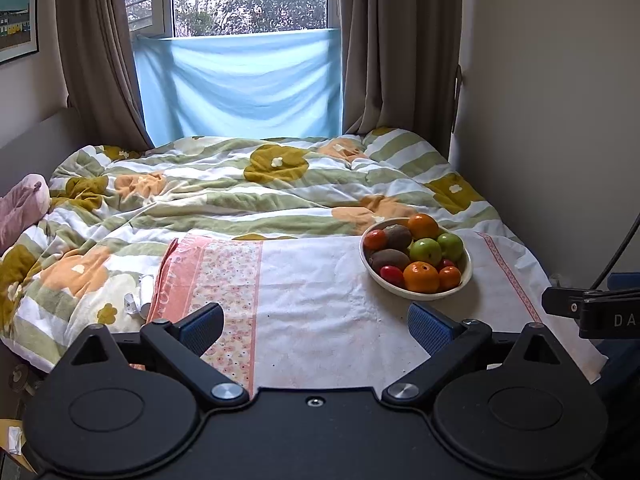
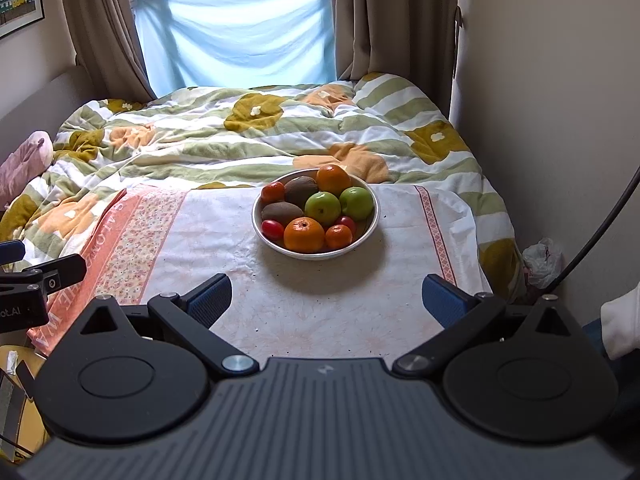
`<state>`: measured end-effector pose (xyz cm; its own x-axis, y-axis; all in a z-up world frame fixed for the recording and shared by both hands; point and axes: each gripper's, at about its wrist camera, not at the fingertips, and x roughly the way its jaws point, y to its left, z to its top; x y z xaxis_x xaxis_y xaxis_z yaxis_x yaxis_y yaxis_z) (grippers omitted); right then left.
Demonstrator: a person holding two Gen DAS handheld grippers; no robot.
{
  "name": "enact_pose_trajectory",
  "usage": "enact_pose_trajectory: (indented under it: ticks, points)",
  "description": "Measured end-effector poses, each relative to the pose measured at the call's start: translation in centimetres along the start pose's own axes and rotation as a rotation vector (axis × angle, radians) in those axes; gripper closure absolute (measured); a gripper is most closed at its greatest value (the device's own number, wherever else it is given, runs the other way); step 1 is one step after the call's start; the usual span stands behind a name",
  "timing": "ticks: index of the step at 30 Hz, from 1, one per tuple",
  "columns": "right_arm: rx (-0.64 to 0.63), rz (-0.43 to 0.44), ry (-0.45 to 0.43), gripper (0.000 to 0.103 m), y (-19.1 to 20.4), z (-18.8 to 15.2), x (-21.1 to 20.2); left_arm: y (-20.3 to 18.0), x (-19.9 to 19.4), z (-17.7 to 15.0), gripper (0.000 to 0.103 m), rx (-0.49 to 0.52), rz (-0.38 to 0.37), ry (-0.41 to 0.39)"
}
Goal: Organize fruits
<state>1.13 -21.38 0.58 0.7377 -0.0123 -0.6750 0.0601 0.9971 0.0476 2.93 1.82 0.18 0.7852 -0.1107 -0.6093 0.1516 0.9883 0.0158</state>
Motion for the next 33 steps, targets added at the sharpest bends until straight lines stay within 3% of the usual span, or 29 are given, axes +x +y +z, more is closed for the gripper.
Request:
enact_pose_trajectory:
  ticks: [33]
  points:
    - [0.010,-0.002,0.018,0.000,0.6,-0.3,0.6,1.2,-0.2,0.1,0.002,-0.001,0.003,-0.016]
